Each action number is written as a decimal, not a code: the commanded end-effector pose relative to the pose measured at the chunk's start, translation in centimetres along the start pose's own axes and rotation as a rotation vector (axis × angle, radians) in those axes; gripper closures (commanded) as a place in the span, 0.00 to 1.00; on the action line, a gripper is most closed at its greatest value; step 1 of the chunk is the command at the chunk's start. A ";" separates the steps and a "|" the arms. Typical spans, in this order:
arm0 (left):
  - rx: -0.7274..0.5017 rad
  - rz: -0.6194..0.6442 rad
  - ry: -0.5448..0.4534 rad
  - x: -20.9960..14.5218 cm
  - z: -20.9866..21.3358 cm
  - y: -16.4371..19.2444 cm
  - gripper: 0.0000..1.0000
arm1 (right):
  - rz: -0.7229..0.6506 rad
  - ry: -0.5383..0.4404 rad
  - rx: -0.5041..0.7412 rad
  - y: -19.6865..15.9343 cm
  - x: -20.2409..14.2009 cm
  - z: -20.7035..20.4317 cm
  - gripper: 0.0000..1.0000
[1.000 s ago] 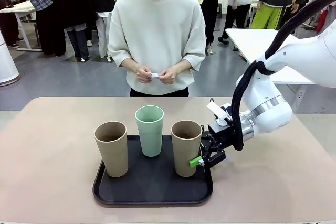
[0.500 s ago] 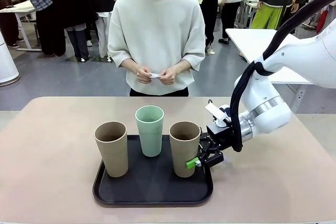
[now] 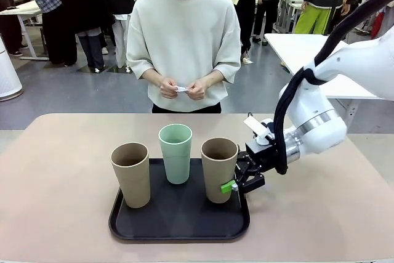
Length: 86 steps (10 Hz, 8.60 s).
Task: Place coasters on the table and set cups on them.
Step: Pick up one Reusable plastic cup and place it on a coaster set by the human.
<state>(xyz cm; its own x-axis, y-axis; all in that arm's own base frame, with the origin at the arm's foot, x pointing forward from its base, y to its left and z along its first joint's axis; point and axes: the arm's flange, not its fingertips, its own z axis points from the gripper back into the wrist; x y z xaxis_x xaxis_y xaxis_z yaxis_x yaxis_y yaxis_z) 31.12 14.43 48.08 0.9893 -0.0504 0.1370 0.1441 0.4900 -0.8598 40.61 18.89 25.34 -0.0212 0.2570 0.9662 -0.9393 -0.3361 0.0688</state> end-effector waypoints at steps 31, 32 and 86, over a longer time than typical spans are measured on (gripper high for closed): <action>-0.009 -0.008 -0.002 -0.1 0.1 -0.1 0.00 | -0.039 -0.010 -0.337 1.8 9.5 36.7 0.18; -0.009 -0.008 -0.002 -0.1 0.1 -0.1 0.00 | -0.040 -0.014 -0.329 1.6 9.3 36.8 0.18; -0.009 -0.008 -0.002 -0.1 0.1 -0.1 0.00 | 0.022 -0.086 -0.154 -11.2 -9.8 36.7 0.18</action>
<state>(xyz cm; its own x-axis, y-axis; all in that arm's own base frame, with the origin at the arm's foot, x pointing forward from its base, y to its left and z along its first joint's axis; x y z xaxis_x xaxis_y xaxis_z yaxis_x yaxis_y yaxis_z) 31.15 14.41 48.07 0.9894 -0.0502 0.1361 0.1431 0.4907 -0.8595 62.82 -13.24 23.68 -0.0376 0.2001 0.9791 -0.9793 -0.2022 0.0038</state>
